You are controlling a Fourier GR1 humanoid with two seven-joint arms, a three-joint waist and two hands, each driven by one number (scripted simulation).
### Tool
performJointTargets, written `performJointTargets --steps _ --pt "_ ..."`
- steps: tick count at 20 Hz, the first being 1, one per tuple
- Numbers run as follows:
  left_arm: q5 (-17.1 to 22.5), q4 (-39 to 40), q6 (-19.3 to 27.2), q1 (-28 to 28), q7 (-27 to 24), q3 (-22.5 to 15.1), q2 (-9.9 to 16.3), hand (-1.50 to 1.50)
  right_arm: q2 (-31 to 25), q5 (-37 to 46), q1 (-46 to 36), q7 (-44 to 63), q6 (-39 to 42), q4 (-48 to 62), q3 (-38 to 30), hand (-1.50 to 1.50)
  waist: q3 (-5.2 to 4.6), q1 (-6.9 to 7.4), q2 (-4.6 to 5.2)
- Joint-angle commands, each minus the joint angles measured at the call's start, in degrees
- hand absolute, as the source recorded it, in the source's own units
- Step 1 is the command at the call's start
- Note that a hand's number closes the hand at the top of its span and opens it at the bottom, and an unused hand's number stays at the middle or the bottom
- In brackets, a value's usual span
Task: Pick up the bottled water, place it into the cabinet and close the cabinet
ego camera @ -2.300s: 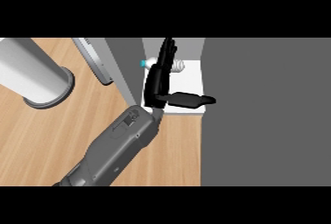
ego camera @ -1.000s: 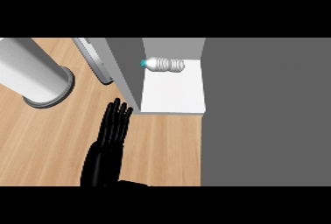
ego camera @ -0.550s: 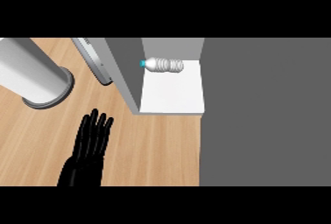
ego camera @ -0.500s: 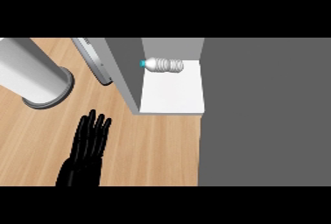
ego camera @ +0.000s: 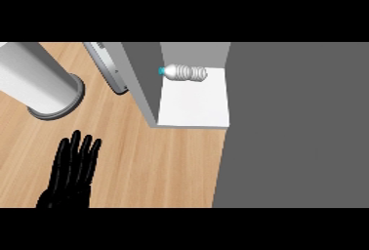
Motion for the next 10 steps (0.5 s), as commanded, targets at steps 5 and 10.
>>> performJointTargets --steps 5,10 --pt "2.9 -1.5 -4.8 4.8 -2.1 4.5 4.0 -1.50 7.8 11.4 -12.2 9.7 -4.1 -2.7 13.7 1.50 -0.21 0.76 -0.13" --pt "5.0 -2.0 -6.9 5.1 -2.2 6.7 4.6 -1.50 8.5 11.3 -21.0 13.7 -8.9 2.2 16.9 1.50 -0.19 0.43 0.21"
